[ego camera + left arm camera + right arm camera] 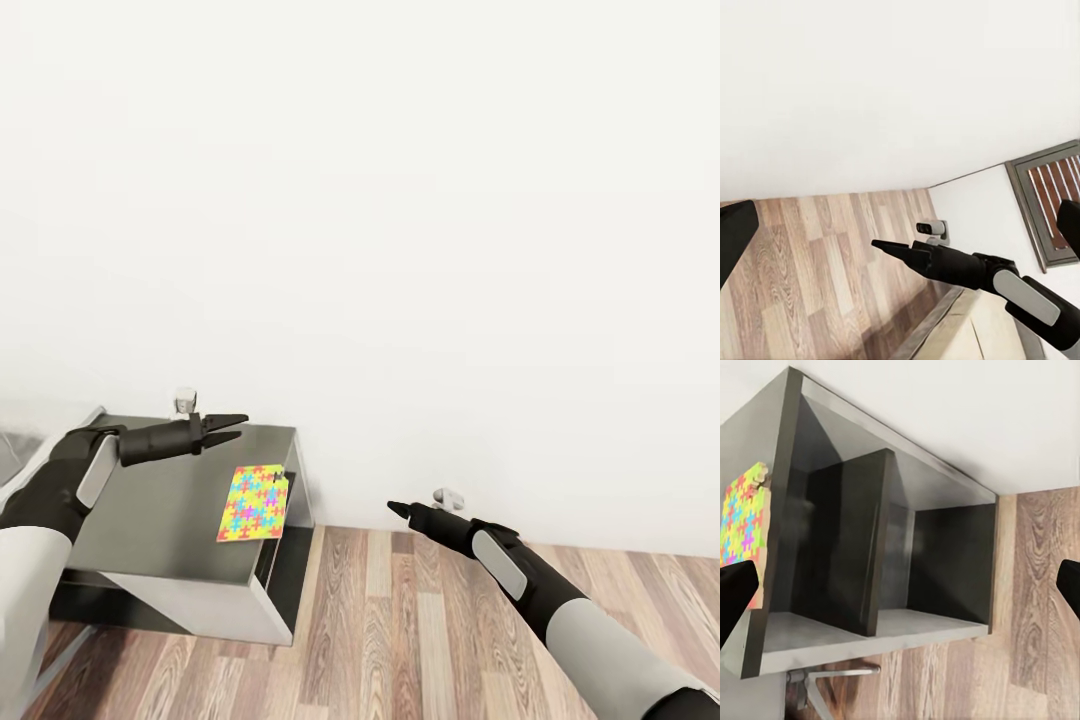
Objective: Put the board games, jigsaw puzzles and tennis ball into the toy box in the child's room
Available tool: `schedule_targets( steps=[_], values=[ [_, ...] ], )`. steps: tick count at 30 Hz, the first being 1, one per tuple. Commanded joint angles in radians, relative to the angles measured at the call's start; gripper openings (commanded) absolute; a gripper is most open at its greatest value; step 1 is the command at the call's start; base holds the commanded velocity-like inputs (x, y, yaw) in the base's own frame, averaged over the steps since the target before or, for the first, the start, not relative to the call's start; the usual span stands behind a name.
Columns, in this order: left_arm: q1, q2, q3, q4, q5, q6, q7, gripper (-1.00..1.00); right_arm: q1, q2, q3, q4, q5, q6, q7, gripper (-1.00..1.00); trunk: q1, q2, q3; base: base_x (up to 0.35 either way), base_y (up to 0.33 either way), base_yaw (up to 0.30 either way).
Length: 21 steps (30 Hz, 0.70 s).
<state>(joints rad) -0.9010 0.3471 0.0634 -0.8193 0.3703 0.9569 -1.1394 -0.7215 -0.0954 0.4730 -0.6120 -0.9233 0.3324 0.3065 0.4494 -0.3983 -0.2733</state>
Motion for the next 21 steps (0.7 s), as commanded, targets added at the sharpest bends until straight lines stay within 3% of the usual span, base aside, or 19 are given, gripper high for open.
schedule_targets(
  steps=[1, 21],
  values=[
    [-0.001, 0.0, 0.001, 0.0, 0.001, 0.005, -0.002, 1.0, -0.001, -0.001, 0.004, -0.001, -0.006, 0.002, -0.001, 1.0, 0.001, -0.002, 0.0, 0.0, 0.0, 0.0],
    [0.0, -0.003, -0.001, 0.003, 0.0, 0.006, 0.003, 1.0, -0.001, -0.004, 0.0, 0.002, -0.006, 0.002, 0.001, 1.0, 0.001, -0.002, 0.033, 0.0, 0.0, 0.0]
  ],
)
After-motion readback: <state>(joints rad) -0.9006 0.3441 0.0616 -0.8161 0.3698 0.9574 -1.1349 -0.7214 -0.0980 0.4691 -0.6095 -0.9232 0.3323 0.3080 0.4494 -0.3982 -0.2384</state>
